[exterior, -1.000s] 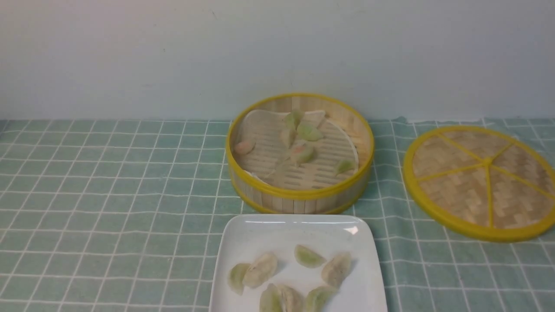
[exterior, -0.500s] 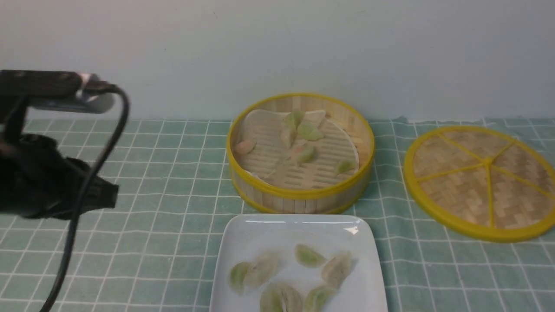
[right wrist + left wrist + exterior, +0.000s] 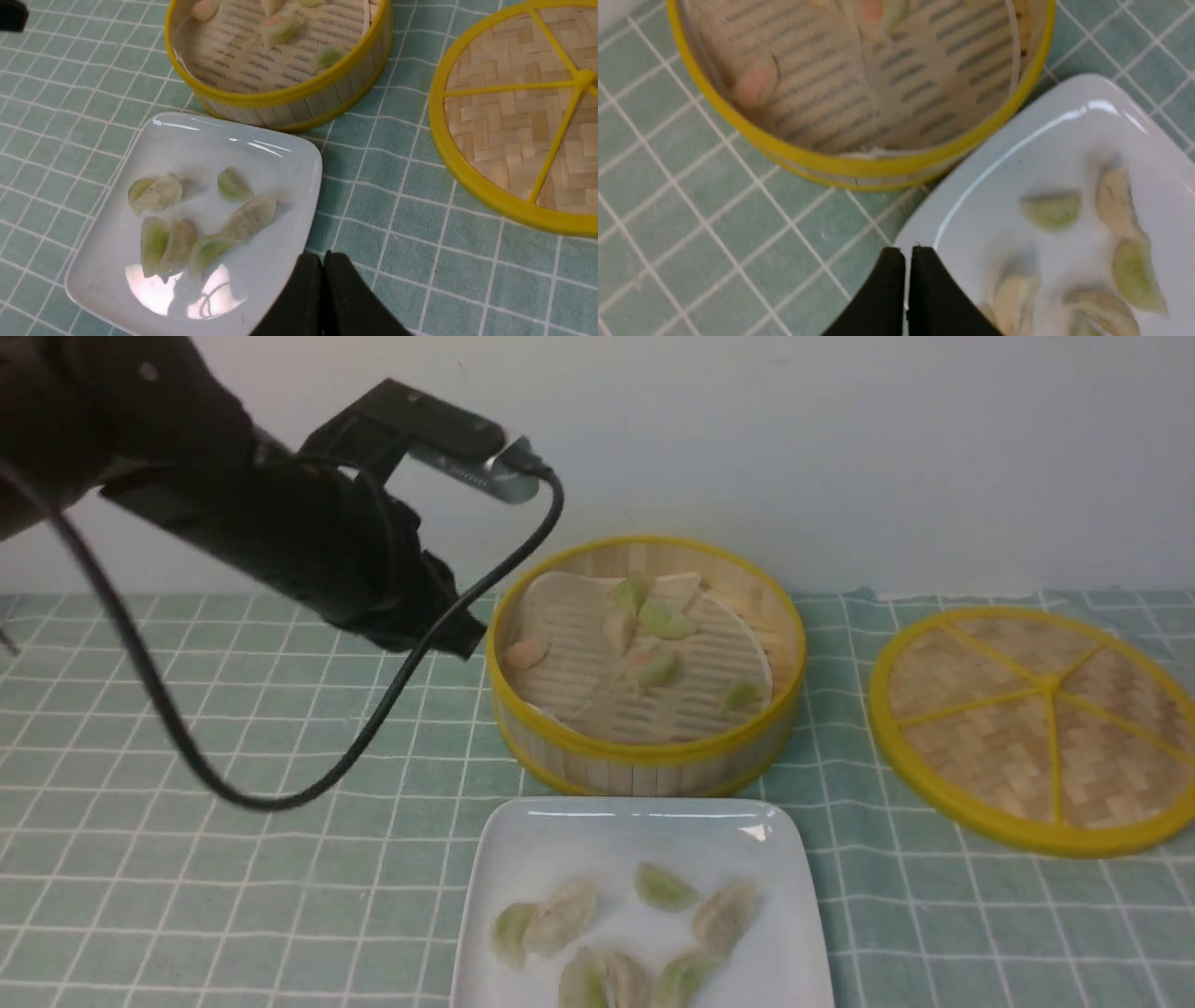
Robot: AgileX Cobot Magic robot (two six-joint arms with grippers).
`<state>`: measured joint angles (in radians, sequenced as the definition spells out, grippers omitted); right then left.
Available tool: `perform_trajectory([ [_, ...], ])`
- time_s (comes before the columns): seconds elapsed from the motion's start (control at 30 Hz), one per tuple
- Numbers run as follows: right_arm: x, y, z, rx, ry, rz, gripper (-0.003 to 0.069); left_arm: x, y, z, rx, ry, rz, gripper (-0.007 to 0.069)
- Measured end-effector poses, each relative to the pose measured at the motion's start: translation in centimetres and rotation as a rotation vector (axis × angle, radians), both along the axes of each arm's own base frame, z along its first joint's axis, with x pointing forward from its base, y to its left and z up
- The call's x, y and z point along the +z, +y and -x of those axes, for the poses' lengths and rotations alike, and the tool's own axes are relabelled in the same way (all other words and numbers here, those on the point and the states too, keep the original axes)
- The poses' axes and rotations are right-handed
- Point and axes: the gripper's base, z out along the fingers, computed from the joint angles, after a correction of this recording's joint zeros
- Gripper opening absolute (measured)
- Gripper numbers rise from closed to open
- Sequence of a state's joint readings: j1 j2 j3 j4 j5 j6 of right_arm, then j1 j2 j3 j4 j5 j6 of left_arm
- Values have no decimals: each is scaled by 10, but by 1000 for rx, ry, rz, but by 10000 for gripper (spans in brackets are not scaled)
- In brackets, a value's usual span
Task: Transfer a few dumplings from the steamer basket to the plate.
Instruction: Use the left arm to grab a dumpling from the steamer
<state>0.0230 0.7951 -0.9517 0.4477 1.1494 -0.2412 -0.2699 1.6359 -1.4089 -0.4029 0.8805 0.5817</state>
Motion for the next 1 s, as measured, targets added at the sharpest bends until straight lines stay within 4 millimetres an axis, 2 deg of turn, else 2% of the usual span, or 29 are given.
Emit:
perform_trajectory([
  [0.07,-1,0,-1,-17,6,-17,-14,-5,-6,-28,11,-33,-1,-3],
  [0.17,-7,0,-2,-40,24,-41,-14,-13,-12,-50,37,-56,11,26],
  [0.27,-16,0,-3,-53,52,-50,-14,-33,-21,-78,53,-50,15,112],
  [0.3,-18,0,-3,-56,59,-52,-14,-38,-23,-84,53,-48,15,148],
  [0.33,-18,0,-3,-56,59,-52,-14,-41,-24,-85,52,-41,13,148],
  [0.43,-22,0,-4,-61,70,-55,-14,-70,-36,-106,33,-12,-13,274],
  [0.47,-22,0,-4,-61,70,-55,-14,-74,-38,-108,29,-9,-18,288],
  [0.5,-22,0,-4,-63,66,-56,-14,-89,-43,-116,2,-12,-54,340],
  [0.6,-22,0,-4,-63,66,-56,-14,-108,-49,-126,-39,-46,-133,384],
  [0.7,-22,0,-4,-63,66,-56,-14,-122,-51,-131,-67,-74,-209,394],
  [1.0,-22,0,-4,-63,66,-56,-14,-136,-49,-138,-85,-102,-276,396],
])
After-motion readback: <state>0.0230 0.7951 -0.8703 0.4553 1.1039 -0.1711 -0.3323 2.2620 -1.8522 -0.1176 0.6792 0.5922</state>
